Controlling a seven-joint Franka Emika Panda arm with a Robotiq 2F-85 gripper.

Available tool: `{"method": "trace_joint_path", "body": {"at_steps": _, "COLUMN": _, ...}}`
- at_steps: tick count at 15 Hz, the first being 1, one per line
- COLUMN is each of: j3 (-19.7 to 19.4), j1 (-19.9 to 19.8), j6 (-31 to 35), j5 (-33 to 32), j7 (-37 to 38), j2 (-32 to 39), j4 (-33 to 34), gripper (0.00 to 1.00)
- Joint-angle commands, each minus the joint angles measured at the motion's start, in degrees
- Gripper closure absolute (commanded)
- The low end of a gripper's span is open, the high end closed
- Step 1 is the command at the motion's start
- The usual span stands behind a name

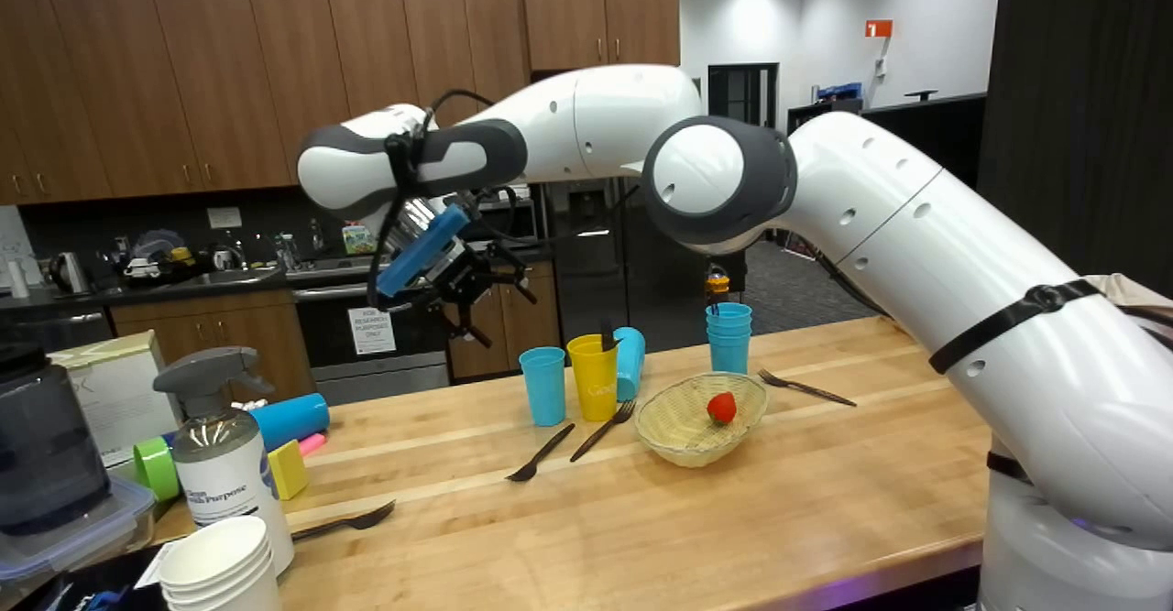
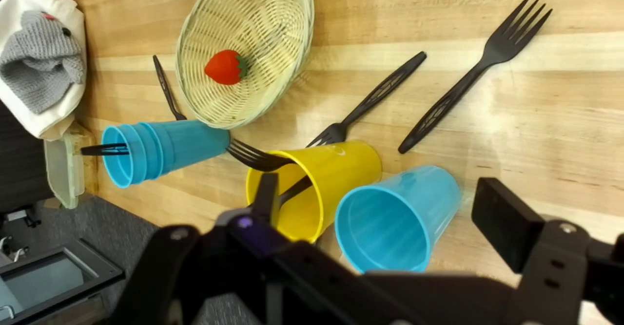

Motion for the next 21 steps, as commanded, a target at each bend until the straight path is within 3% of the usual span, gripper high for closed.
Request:
{"method": "trace_joint_path", "body": {"at_steps": 1, "j3": 2.01, "j1": -2.13, "j6": 2.27, "j5": 8.22, "j7": 7.77, "j2": 0.49, "j4": 1.47, "gripper": 0.00}}
{"method": "trace_joint_path", "body": {"at_steps": 7, "j3": 3.85, "j1": -6.04, "j6": 14.05, "j5": 24.54, "j7": 21.02, "j2": -0.95, "j4": -4.50, "gripper": 0.00}}
{"method": "trace_joint_path", "body": {"at_steps": 9, "j3": 3.26, "j1": -5.95, "j6": 16.11, "j5": 25.50, "j7": 21.74, "j2": -1.41, "j4": -6.36, "gripper": 0.00}}
{"method": "trace_joint_path", "body": {"at_steps": 15, "j3": 0.57, "j1": -1.84, "j6": -3.74, "j5": 17.89, "j7": 19.63, "j2": 0.83, "j4": -5.47, "gripper": 0.00}}
{"method": "trace_joint_path", "body": {"at_steps": 21, "j3": 0.42, "j1": 1.12, "j6": -8.67, "j5": 13.71, "j7": 19.26, "j2": 3.71, "j4": -4.89, "gripper": 0.00}}
